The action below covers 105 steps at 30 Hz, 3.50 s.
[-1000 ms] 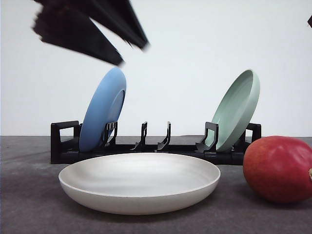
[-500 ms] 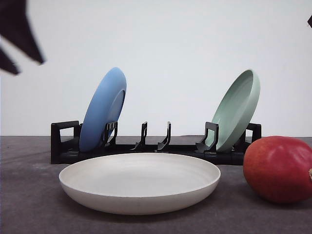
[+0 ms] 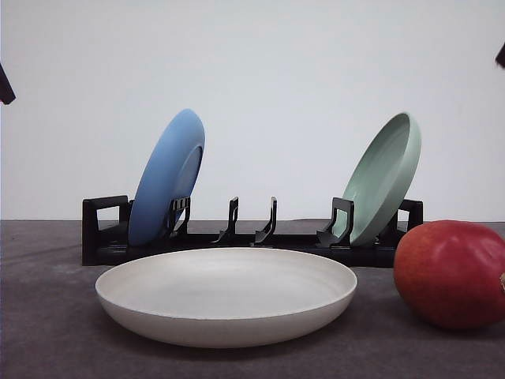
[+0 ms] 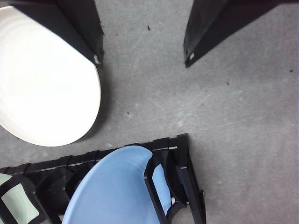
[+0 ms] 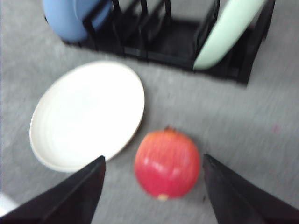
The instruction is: Place pomegranate in white plate
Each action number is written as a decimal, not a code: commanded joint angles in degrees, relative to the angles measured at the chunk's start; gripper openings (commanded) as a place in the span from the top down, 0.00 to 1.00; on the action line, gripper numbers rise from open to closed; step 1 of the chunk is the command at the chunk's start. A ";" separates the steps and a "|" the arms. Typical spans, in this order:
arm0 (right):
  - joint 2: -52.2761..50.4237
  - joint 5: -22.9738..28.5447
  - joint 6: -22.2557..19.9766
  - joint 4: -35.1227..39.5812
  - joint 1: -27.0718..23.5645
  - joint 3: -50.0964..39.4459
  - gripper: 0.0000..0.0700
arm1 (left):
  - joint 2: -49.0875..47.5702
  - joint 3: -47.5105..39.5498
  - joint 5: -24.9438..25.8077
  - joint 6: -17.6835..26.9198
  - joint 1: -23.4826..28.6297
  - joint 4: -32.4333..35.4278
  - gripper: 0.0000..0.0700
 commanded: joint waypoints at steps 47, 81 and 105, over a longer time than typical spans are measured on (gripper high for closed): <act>44.15 6.59 3.95 5.09 9.05 7.76 0.26 | 0.35 0.83 0.28 0.25 -0.11 -0.04 0.55; 57.46 7.15 -6.30 24.92 25.79 20.41 0.26 | 0.35 0.83 0.26 0.24 -0.13 -0.02 0.55; 62.78 7.17 -5.02 28.51 28.07 20.75 0.09 | 0.39 0.83 0.26 0.24 -0.13 0.02 0.55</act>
